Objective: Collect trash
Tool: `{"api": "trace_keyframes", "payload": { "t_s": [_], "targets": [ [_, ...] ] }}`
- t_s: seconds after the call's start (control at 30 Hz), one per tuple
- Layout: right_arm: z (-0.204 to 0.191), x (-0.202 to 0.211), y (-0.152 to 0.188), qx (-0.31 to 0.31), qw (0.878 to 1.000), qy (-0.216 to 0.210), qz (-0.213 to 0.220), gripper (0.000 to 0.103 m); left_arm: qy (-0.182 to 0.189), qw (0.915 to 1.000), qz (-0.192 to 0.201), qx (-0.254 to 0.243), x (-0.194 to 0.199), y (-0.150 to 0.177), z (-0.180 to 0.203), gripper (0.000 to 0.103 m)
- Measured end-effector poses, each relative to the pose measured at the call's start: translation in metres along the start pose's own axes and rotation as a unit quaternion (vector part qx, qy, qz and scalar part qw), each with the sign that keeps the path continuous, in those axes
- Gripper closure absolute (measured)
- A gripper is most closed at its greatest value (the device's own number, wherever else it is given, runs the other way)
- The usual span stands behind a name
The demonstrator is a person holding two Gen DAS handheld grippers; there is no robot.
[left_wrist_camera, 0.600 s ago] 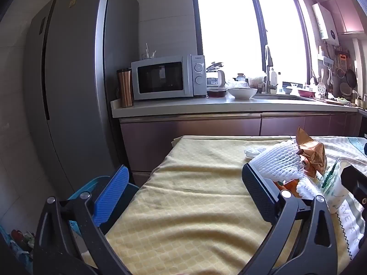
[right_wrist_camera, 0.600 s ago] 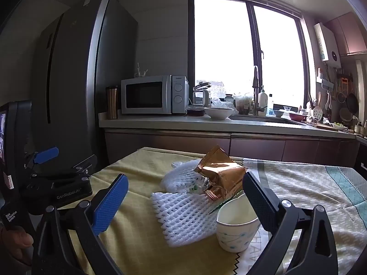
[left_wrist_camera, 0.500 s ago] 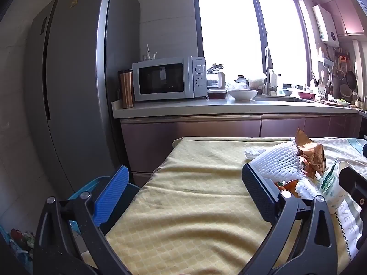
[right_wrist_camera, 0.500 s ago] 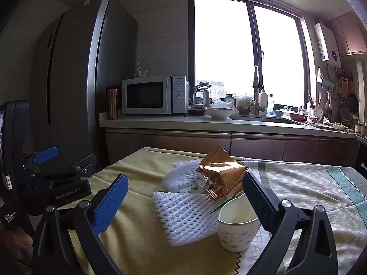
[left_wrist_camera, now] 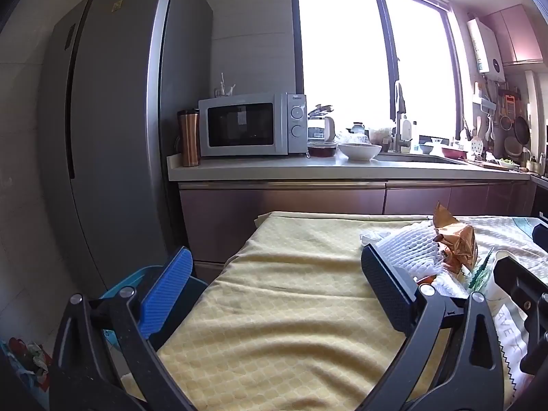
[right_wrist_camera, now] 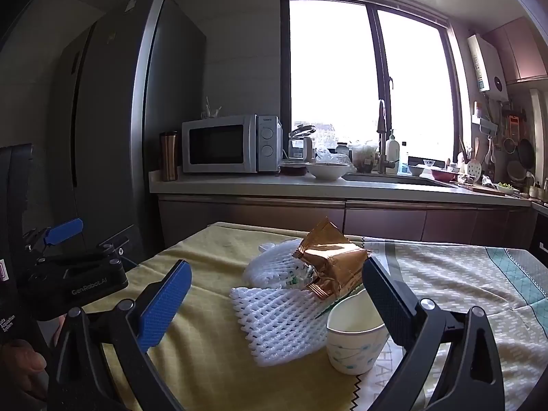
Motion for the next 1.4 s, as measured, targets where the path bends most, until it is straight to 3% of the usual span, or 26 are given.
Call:
{"api": "trace_keyframes", "payload": {
  "t_s": [1.4],
  "targets": [
    [0.0013,-0.0001,-0.0031,-0.012,1.000,-0.005,0.000,0.007,0.009,0.9998,0.019,0.008,0.0101,0.0004,-0.0009,0.006]
  ]
}}
Point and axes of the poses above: each gripper's, at about its wrist camera, not at the fingertips, and x roughly against the way its jaws point, z to its right, y to its underside, the point moved 4 cm from there along -x, roughly the way its jaws point, and after that the axes turned 12 degrees about -x, right-handed, at the moved point
